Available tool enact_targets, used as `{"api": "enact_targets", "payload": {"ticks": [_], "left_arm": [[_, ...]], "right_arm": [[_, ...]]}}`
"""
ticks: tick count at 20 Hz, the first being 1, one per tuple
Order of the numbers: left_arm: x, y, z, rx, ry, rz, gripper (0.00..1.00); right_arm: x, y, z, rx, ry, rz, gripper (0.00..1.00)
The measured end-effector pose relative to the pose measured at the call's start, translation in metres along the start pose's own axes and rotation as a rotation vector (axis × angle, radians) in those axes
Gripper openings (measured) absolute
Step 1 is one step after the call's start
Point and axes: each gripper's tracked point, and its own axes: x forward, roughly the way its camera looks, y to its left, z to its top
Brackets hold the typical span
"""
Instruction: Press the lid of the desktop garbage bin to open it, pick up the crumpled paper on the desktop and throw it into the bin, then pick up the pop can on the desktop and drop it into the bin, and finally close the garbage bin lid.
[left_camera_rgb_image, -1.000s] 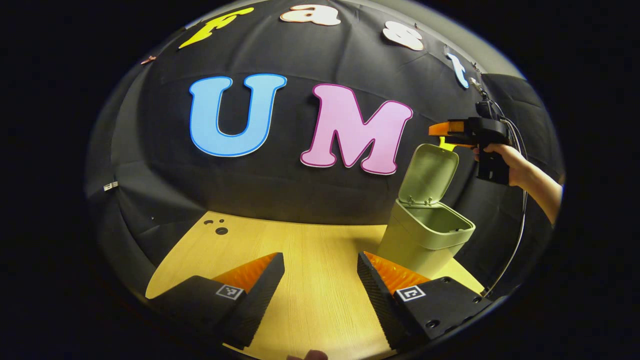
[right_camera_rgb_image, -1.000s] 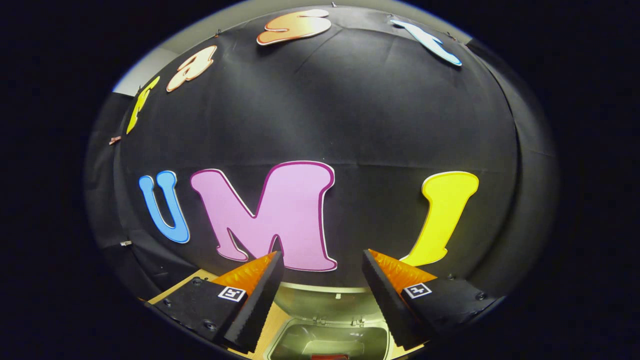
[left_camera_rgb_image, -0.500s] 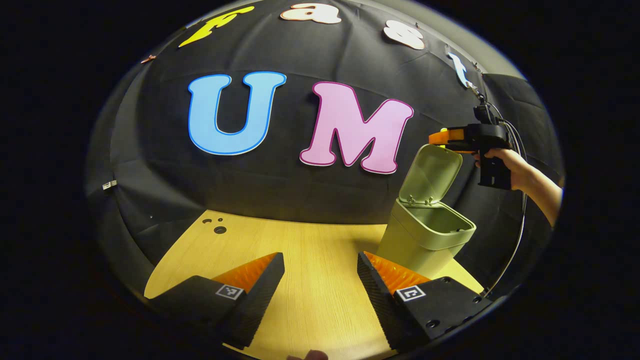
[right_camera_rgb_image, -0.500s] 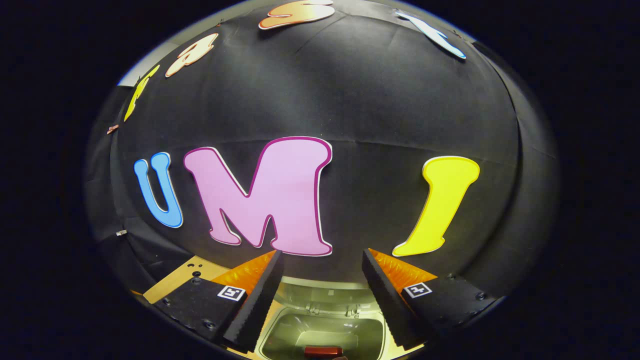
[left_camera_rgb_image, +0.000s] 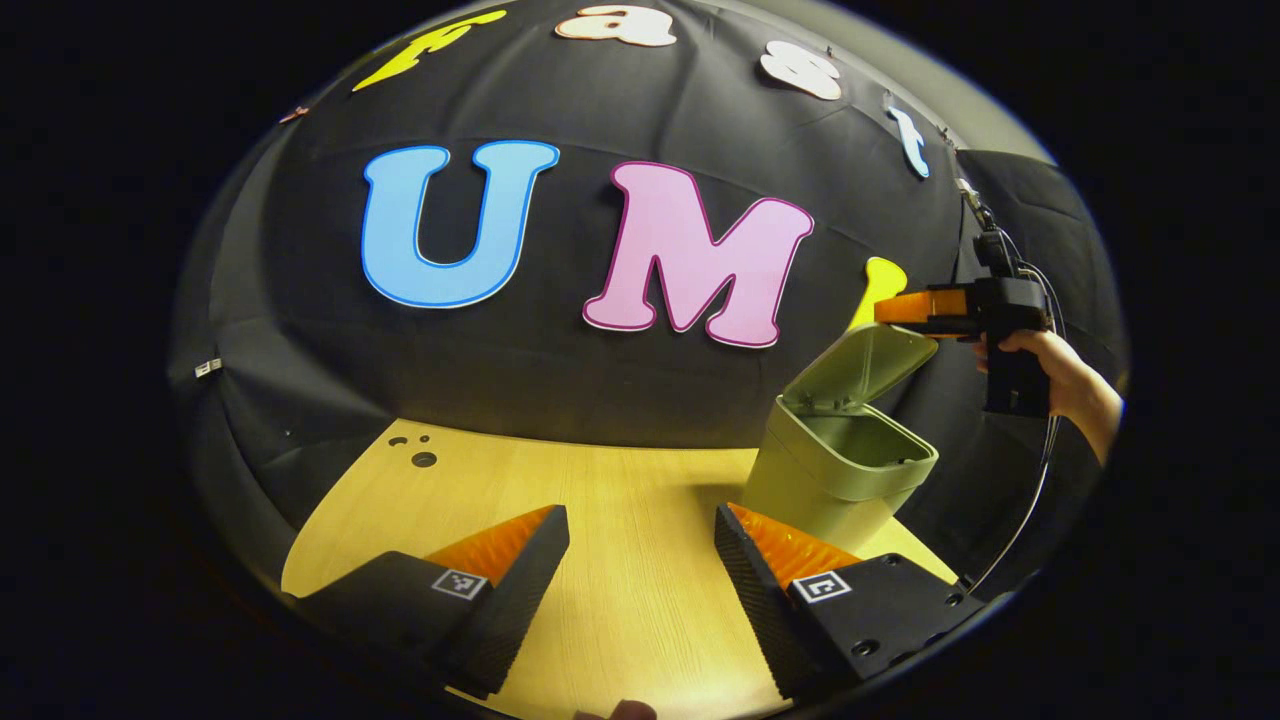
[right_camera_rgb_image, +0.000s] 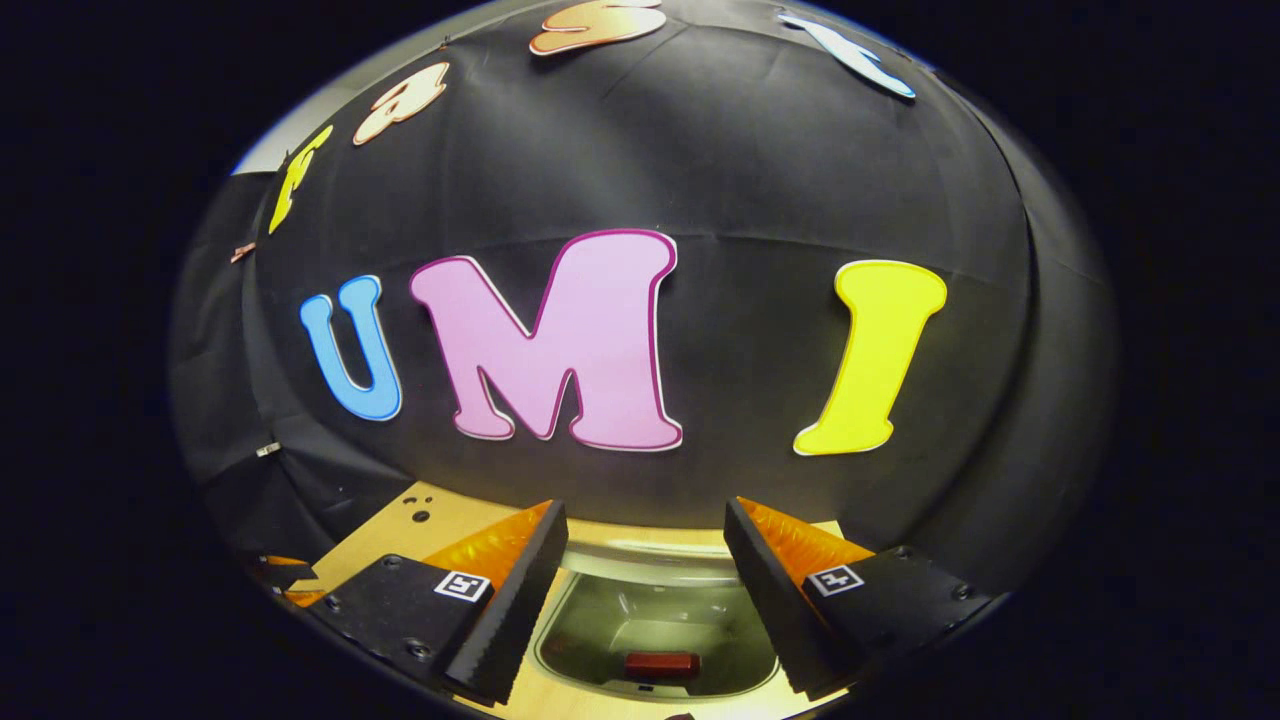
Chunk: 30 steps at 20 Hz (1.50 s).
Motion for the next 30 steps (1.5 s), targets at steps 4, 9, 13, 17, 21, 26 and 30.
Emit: {"api": "enact_targets", "payload": {"ticks": [4,9,13,17,21,26,30], "left_arm": [[0.001,-0.001,0.000,0.003,0.001,-0.009,0.95],[0.001,-0.003,-0.004,-0.004,0.010,-0.017,0.95],[0.002,-0.004,-0.006,-0.010,0.015,-0.017,0.95],[0.002,-0.005,-0.007,-0.010,0.017,-0.018,0.95],[0.002,-0.007,-0.007,-0.010,0.019,-0.020,0.95],[0.003,-0.009,-0.008,-0.012,0.022,-0.020,0.95],[0.003,-0.008,-0.009,-0.020,0.024,-0.016,0.95]], "right_arm": [[-0.008,0.001,-0.037,-0.052,0.074,-0.011,0.99],[-0.013,0.003,-0.078,-0.054,0.157,-0.007,1.00],[-0.016,0.006,-0.100,-0.068,0.197,0.002,1.00],[-0.018,0.010,-0.117,-0.081,0.218,0.018,0.96],[-0.018,0.009,-0.131,-0.054,0.239,0.024,0.98],[-0.017,0.007,-0.140,-0.043,0.244,0.033,0.98],[-0.018,0.007,-0.144,-0.036,0.232,0.028,0.98]]}}
